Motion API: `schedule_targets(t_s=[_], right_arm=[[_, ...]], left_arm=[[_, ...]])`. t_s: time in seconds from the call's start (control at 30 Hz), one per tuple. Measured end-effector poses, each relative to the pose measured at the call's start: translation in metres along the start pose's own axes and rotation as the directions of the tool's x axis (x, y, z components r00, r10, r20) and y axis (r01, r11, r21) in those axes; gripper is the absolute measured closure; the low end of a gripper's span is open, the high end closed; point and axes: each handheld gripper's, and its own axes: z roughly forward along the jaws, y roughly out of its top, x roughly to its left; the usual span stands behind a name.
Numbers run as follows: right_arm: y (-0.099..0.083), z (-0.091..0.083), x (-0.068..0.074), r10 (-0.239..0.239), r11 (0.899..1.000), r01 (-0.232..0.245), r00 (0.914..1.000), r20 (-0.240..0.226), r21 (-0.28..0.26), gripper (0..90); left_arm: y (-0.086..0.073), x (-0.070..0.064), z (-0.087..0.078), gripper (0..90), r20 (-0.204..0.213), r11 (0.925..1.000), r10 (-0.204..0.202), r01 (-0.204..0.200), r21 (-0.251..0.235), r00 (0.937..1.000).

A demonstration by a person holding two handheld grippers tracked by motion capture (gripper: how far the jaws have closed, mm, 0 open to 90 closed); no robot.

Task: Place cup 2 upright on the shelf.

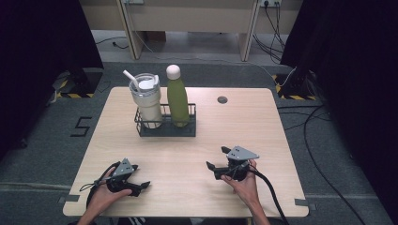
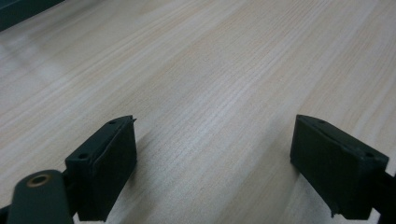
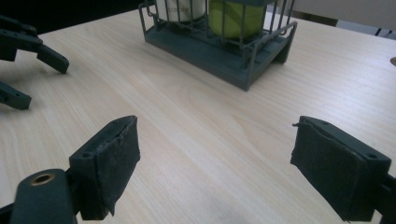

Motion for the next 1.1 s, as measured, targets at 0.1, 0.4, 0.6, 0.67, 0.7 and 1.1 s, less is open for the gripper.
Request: schedule_targets(t_s=[0.1,0.4,0.6,0.67,0.7,1.1], right_arm=[[-0.004,-0.003,0.001,-0.005,1.0,0.005,1.0,0.006,0.008,15.0],[-0.014,-0.013,0.0,0.011,1.0,-0.012,0.9996,0.026,0.022,15.0],[-0.019,-0.02,0.0,0.025,0.999,-0.027,0.9989,0.04,0.031,15.0],[-0.021,-0.022,-0.001,0.03,0.999,-0.032,0.9985,0.046,0.033,15.0],[-0.022,-0.022,-0.001,0.031,0.999,-0.032,0.9985,0.046,0.035,15.0],[-0.036,-0.026,0.001,0.044,0.995,-0.049,0.9971,0.062,0.084,15.1]], left_arm=[[0.0,0.0,0.0,14.0,0.0,1.0,0.0,0.0,0.0,1.0],[0.0,0.0,0.0,14.1,0.0,1.0,0.0,0.0,-0.001,1.0],[0.0,0.0,0.0,14.0,0.001,1.0,0.0,0.0,-0.001,1.0],[0.0,0.0,0.0,14.0,0.001,1.0,0.0,0.0,-0.001,1.0],[0.0,0.0,0.0,14.0,0.001,1.0,-0.001,0.001,-0.001,1.0],[0.0,0.0,0.0,14.0,0.0,1.0,0.0,0.0,0.0,1.0]])
